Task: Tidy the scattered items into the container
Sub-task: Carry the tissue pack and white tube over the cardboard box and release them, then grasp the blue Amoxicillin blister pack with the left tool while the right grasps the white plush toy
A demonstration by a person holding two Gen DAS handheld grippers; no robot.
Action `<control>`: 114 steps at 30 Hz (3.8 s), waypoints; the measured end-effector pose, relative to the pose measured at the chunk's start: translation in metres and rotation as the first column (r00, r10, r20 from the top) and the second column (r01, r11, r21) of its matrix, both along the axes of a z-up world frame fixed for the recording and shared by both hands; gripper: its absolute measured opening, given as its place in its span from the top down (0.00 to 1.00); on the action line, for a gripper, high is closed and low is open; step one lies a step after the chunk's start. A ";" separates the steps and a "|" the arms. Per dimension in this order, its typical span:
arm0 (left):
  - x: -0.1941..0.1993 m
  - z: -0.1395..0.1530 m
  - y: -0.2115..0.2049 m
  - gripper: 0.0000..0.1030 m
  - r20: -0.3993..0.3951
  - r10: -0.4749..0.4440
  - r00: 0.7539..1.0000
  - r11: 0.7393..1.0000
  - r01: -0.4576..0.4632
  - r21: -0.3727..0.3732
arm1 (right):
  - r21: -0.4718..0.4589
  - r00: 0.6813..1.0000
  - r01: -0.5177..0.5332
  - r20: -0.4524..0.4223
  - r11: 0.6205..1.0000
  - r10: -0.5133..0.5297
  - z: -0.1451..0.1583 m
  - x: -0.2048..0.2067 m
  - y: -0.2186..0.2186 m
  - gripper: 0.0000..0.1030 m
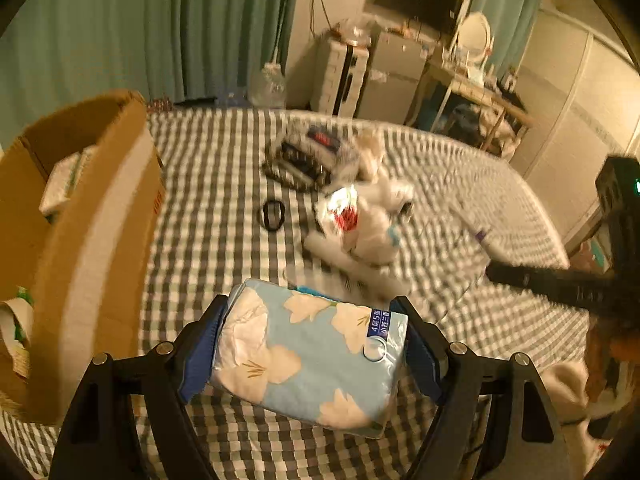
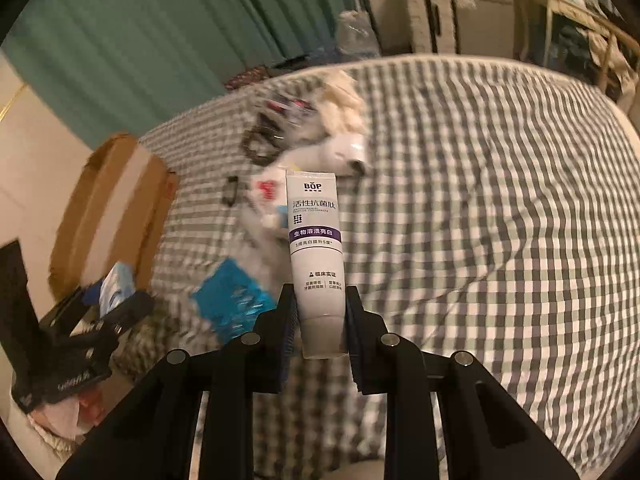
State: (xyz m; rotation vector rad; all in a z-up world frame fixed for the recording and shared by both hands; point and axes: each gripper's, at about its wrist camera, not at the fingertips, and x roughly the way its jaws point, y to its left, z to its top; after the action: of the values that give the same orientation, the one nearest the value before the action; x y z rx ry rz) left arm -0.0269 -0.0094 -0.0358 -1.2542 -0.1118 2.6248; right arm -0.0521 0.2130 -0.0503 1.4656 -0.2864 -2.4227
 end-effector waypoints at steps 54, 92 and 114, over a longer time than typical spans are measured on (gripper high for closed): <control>0.036 0.085 -0.113 0.00 -0.106 0.033 0.994 0.997 -0.025 0.075 | 0.024 0.804 -0.052 -0.593 0.998 0.056 0.141 0.046 -0.170 0.00; -0.046 -0.103 0.057 0.00 0.166 -0.212 0.963 0.953 0.242 -0.183 | -0.148 0.958 0.236 -0.132 0.960 -0.256 -0.035 -0.050 0.027 0.00; -0.033 -0.111 0.033 0.02 0.119 -0.260 0.958 0.955 0.273 -0.118 | -0.074 0.998 0.057 0.010 0.996 -0.057 -0.096 -0.108 -0.035 0.50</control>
State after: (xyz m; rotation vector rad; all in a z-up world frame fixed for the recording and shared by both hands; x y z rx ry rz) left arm -0.0600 0.0234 -0.1471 -1.3417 0.2067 2.3697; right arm -0.1598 0.1784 -0.1462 1.4539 -0.4203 -2.4236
